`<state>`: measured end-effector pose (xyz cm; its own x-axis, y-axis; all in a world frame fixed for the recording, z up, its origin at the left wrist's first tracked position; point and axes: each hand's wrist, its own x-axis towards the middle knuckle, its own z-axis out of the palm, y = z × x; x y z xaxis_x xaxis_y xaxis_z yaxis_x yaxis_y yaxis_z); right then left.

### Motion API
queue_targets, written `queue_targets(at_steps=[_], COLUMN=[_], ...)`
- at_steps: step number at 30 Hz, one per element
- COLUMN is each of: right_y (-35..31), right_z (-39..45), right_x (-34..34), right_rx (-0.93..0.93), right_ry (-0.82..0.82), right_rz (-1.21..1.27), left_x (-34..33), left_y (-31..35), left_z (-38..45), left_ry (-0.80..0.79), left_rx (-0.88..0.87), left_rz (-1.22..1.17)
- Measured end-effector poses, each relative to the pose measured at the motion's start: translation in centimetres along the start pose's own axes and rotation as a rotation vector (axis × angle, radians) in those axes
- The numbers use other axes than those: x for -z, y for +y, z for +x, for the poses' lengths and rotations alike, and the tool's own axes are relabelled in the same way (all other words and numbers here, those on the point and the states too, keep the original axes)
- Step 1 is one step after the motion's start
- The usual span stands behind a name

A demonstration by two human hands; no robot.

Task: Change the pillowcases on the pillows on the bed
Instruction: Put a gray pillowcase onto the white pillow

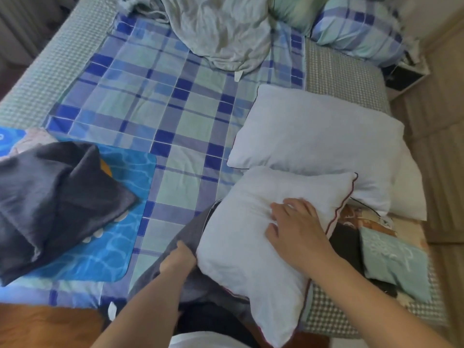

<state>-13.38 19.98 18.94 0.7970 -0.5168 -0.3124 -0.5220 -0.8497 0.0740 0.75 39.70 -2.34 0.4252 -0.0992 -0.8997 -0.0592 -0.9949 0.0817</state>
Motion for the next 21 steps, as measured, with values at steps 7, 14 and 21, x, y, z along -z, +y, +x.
queue_targets(at_steps=[7,14,21], right_y=[0.1,-0.7,-2.7], right_z=[1.3,0.1,-5.3], right_x=[5.3,15.7,11.0], right_rx=[0.213,0.706,1.098], right_ry=[-0.259,-0.293,0.133], right_rz=[-0.085,-0.047,-0.241], left_x=[4.6,13.3,19.7], left_y=[-1.0,2.5,0.5], left_z=[-8.7,-19.6,-24.7], left_ry=[0.469,0.495,0.079], left_rx=[-0.093,-0.411,-0.645], left_rz=[-0.273,-1.154,-0.966])
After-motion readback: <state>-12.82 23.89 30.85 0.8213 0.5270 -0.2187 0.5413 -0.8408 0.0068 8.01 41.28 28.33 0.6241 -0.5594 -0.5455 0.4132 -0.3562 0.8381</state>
